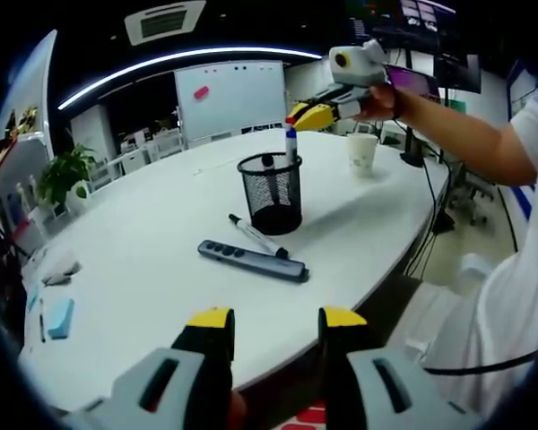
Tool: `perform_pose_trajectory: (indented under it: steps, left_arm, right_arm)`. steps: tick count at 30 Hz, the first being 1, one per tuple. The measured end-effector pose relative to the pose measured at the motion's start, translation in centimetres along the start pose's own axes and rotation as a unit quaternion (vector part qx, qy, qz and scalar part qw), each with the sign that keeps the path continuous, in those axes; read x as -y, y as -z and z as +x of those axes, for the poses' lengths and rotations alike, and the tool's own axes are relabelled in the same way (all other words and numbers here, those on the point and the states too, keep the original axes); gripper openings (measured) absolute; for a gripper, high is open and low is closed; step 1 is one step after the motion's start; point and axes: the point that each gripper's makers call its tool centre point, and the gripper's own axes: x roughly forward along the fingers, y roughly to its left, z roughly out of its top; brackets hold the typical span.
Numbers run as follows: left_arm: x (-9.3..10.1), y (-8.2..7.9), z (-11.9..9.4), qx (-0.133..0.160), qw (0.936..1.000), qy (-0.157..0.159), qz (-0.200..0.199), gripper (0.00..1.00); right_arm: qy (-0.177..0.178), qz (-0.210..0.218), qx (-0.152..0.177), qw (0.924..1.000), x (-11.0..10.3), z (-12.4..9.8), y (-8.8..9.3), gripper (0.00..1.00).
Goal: Place the scattered laser pointers and whiteboard markers into the pen holder and stack the scattered paper cups together
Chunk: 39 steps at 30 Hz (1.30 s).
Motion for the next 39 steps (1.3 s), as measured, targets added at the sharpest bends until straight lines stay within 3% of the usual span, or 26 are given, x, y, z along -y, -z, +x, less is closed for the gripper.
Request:
perform_pose_trajectory:
  steps: [21,39]
  left_arm:
    - [0.1,-0.1,0.0,0.001,1.0000,0.000,-0.001,0.38]
    - [0.2,-0.4,0.3,0.004,1.0000,0.004,0.001,0.38]
  right_arm:
    - [0.003,-0.008,-0.019,0.9998,0.0,0.2,1.0,0.09]
    - [0.022,-0.010,-0.007,0.9997,0.4,-0.9,1.0,0.22]
